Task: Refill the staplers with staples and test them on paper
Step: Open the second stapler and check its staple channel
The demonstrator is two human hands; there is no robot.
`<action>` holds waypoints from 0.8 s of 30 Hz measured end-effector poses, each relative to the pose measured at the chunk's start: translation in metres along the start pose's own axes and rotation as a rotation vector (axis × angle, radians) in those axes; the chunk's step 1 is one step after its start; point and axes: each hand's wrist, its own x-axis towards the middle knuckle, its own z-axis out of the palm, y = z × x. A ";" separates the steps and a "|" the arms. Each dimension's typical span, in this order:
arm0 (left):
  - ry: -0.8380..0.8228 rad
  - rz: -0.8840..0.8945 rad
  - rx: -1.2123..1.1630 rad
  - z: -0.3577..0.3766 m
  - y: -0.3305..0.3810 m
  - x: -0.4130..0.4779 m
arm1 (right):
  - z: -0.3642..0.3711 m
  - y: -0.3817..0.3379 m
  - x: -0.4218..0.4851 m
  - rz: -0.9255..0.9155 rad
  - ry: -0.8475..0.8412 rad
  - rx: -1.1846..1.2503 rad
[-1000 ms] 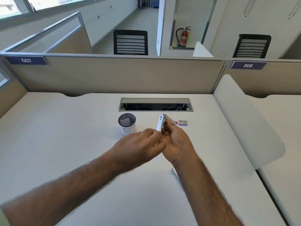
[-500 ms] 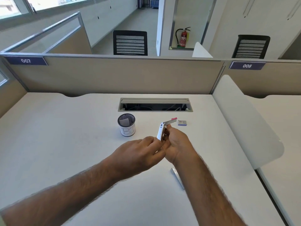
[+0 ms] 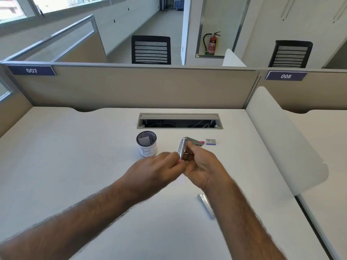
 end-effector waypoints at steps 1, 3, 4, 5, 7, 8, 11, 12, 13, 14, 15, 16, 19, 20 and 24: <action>0.008 -0.045 -0.023 -0.001 -0.002 0.000 | 0.000 -0.001 -0.001 -0.007 -0.034 0.016; 0.053 -0.105 -0.084 -0.002 -0.005 0.002 | -0.002 -0.004 -0.002 -0.052 -0.082 0.009; 0.083 -0.121 -0.117 -0.003 -0.005 0.003 | -0.002 -0.004 -0.003 -0.085 -0.093 -0.006; 0.118 -0.136 -0.146 -0.004 -0.006 0.004 | -0.002 -0.005 -0.004 -0.121 -0.102 -0.024; 0.187 -0.178 -0.201 -0.005 -0.007 0.006 | -0.002 -0.006 -0.006 -0.196 -0.109 -0.083; 0.216 -0.204 -0.231 -0.006 -0.007 0.007 | -0.002 -0.006 -0.006 -0.234 -0.104 -0.129; 0.297 -0.276 -0.337 -0.007 -0.006 0.007 | -0.001 -0.009 -0.012 -0.360 -0.037 -0.309; 0.324 -0.311 -0.381 -0.007 -0.005 0.008 | 0.000 -0.010 -0.013 -0.423 0.007 -0.386; 0.356 -0.349 -0.425 -0.007 -0.004 0.009 | 0.000 -0.010 -0.014 -0.497 0.059 -0.462; 0.387 -0.386 -0.464 -0.007 -0.003 0.011 | 0.001 -0.010 -0.014 -0.571 0.107 -0.526; 0.412 -0.417 -0.495 -0.008 -0.001 0.012 | 0.001 -0.011 -0.014 -0.634 0.137 -0.574; 0.432 -0.444 -0.521 -0.008 0.001 0.014 | 0.001 -0.011 -0.014 -0.679 0.142 -0.613; 0.489 -0.548 -0.629 -0.010 0.002 0.016 | -0.002 -0.012 -0.016 -0.724 0.070 -0.676; 0.503 -0.597 -0.679 -0.011 0.001 0.016 | -0.004 -0.014 -0.016 -0.717 0.039 -0.683; 0.529 -0.767 -0.886 -0.012 -0.001 0.014 | -0.009 -0.019 -0.016 -0.704 -0.040 -0.762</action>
